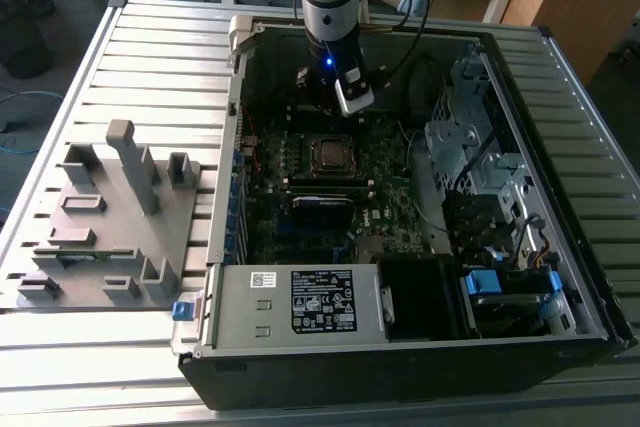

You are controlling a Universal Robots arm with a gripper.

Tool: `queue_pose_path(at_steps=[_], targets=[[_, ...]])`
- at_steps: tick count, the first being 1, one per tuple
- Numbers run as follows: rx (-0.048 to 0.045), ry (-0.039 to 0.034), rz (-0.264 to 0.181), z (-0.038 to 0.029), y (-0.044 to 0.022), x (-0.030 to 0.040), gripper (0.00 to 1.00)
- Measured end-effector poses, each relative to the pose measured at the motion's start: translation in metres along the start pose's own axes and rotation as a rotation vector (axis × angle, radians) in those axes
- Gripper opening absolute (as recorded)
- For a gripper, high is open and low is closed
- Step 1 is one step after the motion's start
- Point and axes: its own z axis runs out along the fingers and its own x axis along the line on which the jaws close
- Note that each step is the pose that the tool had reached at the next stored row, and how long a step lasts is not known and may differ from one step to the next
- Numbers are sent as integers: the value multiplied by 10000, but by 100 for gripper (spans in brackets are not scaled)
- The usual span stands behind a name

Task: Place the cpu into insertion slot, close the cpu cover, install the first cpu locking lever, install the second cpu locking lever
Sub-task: 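Install the first cpu locking lever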

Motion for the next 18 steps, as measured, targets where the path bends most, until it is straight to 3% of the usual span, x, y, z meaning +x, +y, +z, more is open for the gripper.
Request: queue_pose_path(at_steps=[18], targets=[[64,318,48,0,0,0,10]])
